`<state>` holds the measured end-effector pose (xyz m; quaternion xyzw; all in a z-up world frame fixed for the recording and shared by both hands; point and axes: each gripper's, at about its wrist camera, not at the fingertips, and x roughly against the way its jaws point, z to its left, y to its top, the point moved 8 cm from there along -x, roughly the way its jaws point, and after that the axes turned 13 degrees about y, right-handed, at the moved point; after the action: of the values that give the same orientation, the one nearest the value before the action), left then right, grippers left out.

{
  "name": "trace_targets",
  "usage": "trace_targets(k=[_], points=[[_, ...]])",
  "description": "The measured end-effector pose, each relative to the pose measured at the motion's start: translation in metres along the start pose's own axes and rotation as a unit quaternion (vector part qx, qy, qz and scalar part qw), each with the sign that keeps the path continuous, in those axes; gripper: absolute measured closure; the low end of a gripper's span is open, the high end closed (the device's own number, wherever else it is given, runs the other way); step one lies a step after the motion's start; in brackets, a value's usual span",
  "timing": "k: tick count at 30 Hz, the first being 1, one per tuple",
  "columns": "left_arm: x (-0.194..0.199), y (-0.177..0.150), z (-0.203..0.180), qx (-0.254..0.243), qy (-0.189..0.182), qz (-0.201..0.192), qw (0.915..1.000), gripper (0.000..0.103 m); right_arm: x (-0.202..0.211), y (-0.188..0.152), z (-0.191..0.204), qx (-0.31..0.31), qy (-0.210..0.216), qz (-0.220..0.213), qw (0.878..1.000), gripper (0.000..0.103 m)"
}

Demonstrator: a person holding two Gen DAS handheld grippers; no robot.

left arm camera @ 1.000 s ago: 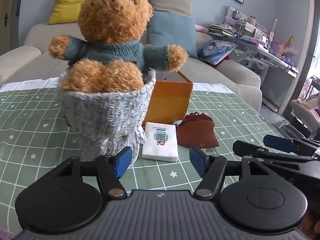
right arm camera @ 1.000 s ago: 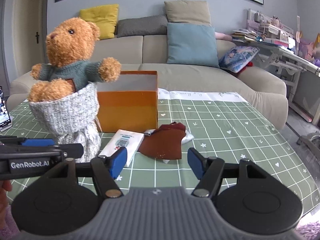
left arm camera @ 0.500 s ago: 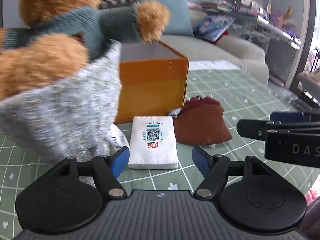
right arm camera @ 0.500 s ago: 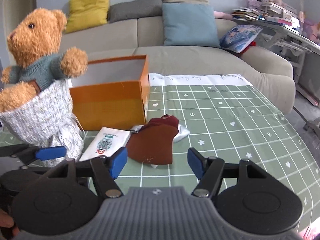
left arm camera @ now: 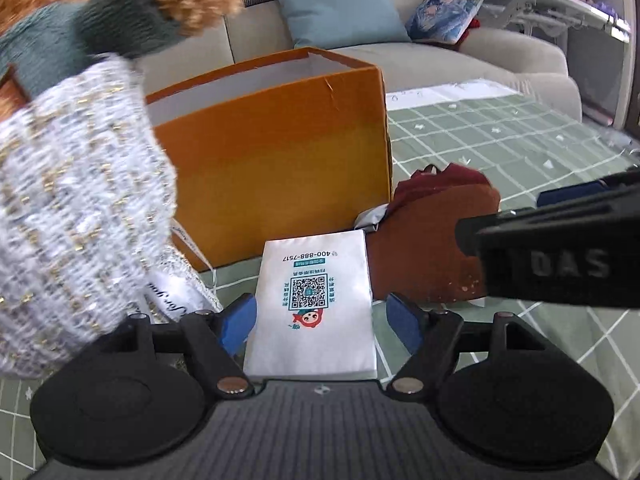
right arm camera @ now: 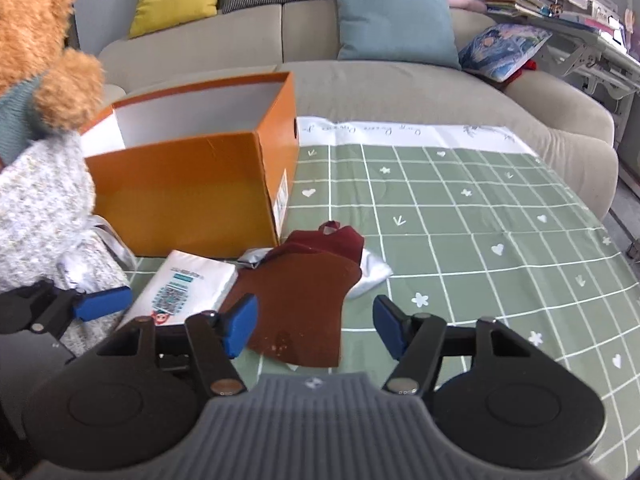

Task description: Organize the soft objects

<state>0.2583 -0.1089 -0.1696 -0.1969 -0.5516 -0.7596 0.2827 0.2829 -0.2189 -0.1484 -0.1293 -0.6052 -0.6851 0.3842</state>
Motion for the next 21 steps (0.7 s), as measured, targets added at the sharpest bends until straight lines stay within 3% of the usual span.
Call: trace_targets(k=[3,4,7,10,13,21], points=[[-0.005,0.0,-0.007,-0.018,0.013,0.001,0.9998,0.021,-0.012,0.0,-0.004,-0.004,0.007,0.011,1.0,0.055],[-0.007,-0.002,-0.009,-0.023,0.011,0.005,0.9997,0.027,-0.015,-0.001,-0.005,-0.007,0.01,0.014,1.0,0.057],[-0.008,-0.003,-0.007,-0.013,0.006,0.005,0.9999,0.054,-0.017,-0.004,-0.006,-0.017,0.011,0.023,1.0,0.087],[-0.006,-0.003,-0.004,-0.017,0.004,-0.001,0.9998,0.072,-0.011,-0.003,-0.006,-0.014,0.005,0.013,1.0,0.1],[0.002,-0.003,-0.002,-0.014,-0.007,-0.009,0.9998,0.086,-0.001,0.001,-0.005,-0.024,0.012,-0.002,1.0,0.103],[0.036,-0.003,0.009,-0.006,-0.022,-0.032,0.9992,0.095,0.046,-0.003,0.016,-0.043,0.048,-0.029,0.997,0.103]])
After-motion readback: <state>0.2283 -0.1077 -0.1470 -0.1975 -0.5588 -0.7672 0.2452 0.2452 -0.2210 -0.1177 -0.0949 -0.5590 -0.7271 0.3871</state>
